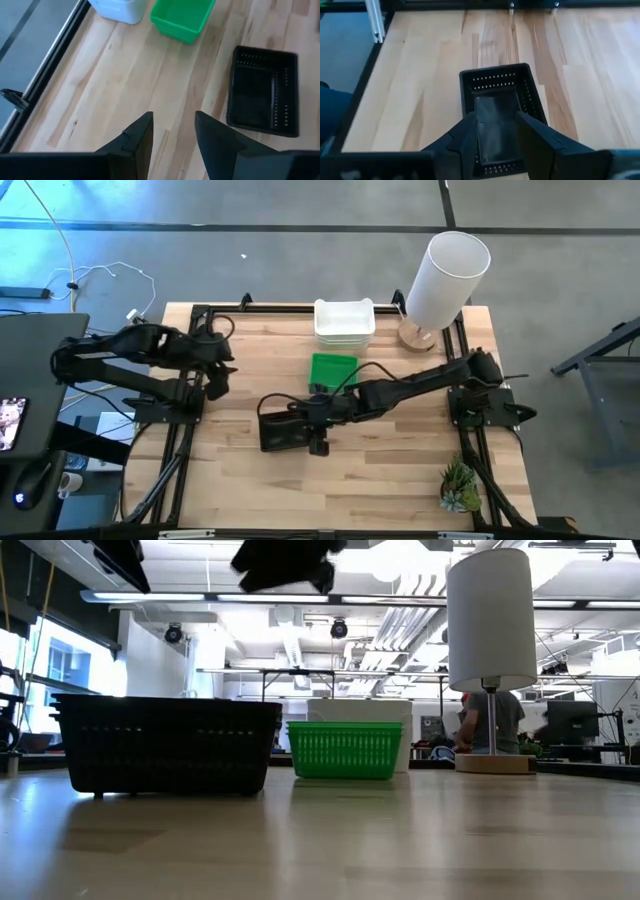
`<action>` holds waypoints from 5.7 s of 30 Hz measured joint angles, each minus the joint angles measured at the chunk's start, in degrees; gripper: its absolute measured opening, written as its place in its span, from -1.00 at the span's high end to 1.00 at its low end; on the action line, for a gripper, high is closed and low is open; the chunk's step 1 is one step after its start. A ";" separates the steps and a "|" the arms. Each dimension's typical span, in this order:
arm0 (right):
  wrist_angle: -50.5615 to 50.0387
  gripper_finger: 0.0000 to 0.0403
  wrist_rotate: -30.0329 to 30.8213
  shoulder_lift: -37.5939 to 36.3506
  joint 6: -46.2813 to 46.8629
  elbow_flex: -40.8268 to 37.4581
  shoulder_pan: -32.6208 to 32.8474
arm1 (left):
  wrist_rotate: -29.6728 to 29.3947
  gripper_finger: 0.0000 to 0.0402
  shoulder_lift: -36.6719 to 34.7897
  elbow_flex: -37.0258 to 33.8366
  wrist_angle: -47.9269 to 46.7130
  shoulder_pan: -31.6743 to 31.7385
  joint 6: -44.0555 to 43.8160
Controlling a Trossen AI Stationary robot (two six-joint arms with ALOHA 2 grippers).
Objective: Stack baskets by color
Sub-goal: Move the black bins to the center of the table, then return to Home Position
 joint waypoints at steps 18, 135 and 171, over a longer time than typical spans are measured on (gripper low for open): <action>0.42 0.39 -4.40 9.93 1.28 0.00 -4.60 | 0.00 0.35 -1.23 0.00 0.00 -0.02 -2.31; -44.92 0.39 -0.79 9.89 21.95 5.27 2.74 | -0.16 0.35 -1.17 -0.02 0.07 -0.04 -1.34; -59.59 0.39 31.57 -10.11 27.61 5.29 7.25 | 8.34 0.35 -23.90 -39.26 44.20 -7.43 -3.84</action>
